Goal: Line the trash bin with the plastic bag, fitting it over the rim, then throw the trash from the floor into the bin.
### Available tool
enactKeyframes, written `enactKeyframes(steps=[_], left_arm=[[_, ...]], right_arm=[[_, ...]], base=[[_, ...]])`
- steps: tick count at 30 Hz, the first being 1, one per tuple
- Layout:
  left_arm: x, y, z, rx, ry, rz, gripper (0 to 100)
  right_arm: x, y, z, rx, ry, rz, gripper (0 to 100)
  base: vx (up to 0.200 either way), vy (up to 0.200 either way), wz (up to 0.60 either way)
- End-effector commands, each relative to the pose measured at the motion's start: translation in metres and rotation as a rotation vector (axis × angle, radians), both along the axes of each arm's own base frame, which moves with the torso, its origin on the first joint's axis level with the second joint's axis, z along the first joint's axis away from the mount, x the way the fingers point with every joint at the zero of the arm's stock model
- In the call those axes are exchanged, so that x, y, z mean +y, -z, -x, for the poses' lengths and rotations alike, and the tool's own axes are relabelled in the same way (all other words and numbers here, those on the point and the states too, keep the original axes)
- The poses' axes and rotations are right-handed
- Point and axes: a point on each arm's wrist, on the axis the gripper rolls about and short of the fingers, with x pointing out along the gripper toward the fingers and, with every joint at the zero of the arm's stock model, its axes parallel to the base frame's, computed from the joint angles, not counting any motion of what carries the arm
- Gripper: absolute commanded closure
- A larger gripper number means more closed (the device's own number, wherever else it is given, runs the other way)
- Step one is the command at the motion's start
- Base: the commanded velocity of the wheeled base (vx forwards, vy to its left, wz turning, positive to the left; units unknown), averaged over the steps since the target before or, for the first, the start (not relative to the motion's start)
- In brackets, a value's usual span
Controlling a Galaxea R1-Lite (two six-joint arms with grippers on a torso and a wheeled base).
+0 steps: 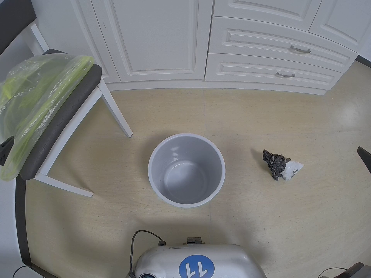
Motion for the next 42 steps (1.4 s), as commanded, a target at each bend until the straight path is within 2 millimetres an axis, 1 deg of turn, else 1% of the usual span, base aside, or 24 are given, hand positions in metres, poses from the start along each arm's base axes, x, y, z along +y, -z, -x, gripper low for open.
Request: enactKeyframes(steps=[1, 2, 4, 7, 10, 13, 16, 17, 18, 21, 22, 24, 26, 27, 29, 36, 42], left_arm=[[0.07, 0.035, -0.025, 0.268, -0.049, 0.006, 0], [0.088, 0.047, -0.022, 0.229, 0.027, 0.073, 0], [0.108, 0.055, -0.02, 0.186, 0.063, 0.105, 0], [0.118, 0.059, -0.029, 0.132, 0.164, 0.088, 0], [0.117, 0.059, -0.029, 0.113, 0.184, 0.075, 0], [0.111, 0.063, -0.025, 0.117, 0.181, 0.077, 0], [0.106, 0.078, -0.021, 0.143, 0.178, 0.114, 0], [0.106, 0.078, -0.021, 0.143, 0.178, 0.114, 0], [0.103, 0.086, -0.019, 0.158, 0.177, 0.139, 0], [0.106, 0.084, -0.021, 0.154, 0.169, 0.114, 0], [0.107, 0.081, -0.022, 0.148, 0.157, 0.081, 0], [0.108, 0.078, -0.022, 0.142, 0.127, 0.046, 0], [0.108, 0.078, -0.021, 0.142, 0.12, 0.041, 0], [0.109, 0.077, -0.021, 0.145, 0.069, 0.008, 0], [0.11, 0.073, -0.021, 0.14, 0.021, -0.022, 0], [0.113, 0.076, -0.022, 0.149, 0.0, -0.024, 0], [0.117, 0.08, -0.025, 0.163, -0.001, -0.008, 0]], right_arm=[[-0.002, 0.004, -0.028, 0.077, 0.018, -0.028, 0], [-0.002, 0.006, -0.026, 0.077, 0.015, -0.028, 0], [-0.002, 0.008, -0.025, 0.081, 0.014, -0.028, 0], [-0.002, 0.009, -0.025, 0.082, 0.018, -0.027, 0], [-0.002, 0.008, -0.023, 0.073, 0.034, -0.005, 0], [-0.002, 0.01, -0.02, 0.068, 0.057, 0.045, 0], [-0.002, 0.012, -0.018, 0.069, 0.061, 0.062, 0], [-0.002, 0.012, -0.018, 0.069, 0.061, 0.062, 0], [-0.002, 0.013, -0.018, 0.075, 0.061, 0.06, 0], [-0.002, 0.015, -0.021, 0.087, 0.059, 0.058, 0], [-0.002, 0.015, -0.023, 0.09, 0.059, 0.057, 0], [-0.002, 0.017, -0.029, 0.115, 0.057, 0.053, 0], [-0.002, 0.018, -0.03, 0.121, 0.057, 0.053, 0], [-0.002, 0.021, -0.033, 0.142, 0.055, 0.058, 0], [-0.001, 0.021, -0.036, 0.151, 0.045, 0.057, 0], [0.008, 0.02, -0.042, 0.127, -0.039, 0.067, 0], [0.01, 0.018, -0.042, 0.12, -0.053, 0.068, 0]], base=[[0.0, 0.0, 0.0], [0.0, 0.0, 0.0], [0.0, 0.0, 0.0], [0.0, 0.0, 0.0], [0.0, 0.0, 0.0], [0.0, 0.0, 0.0], [0.0, 0.0, 0.0], [0.0, 0.0, 0.0], [0.0, 0.0, 0.0], [0.0, 0.0, 0.0], [0.0, 0.0, 0.0], [0.0, 0.0, 0.0], [0.0, 0.0, 0.0], [0.0, 0.0, 0.0], [0.0, 0.0, 0.0], [0.0, 0.0, 0.0], [0.0, 0.0, 0.0]])
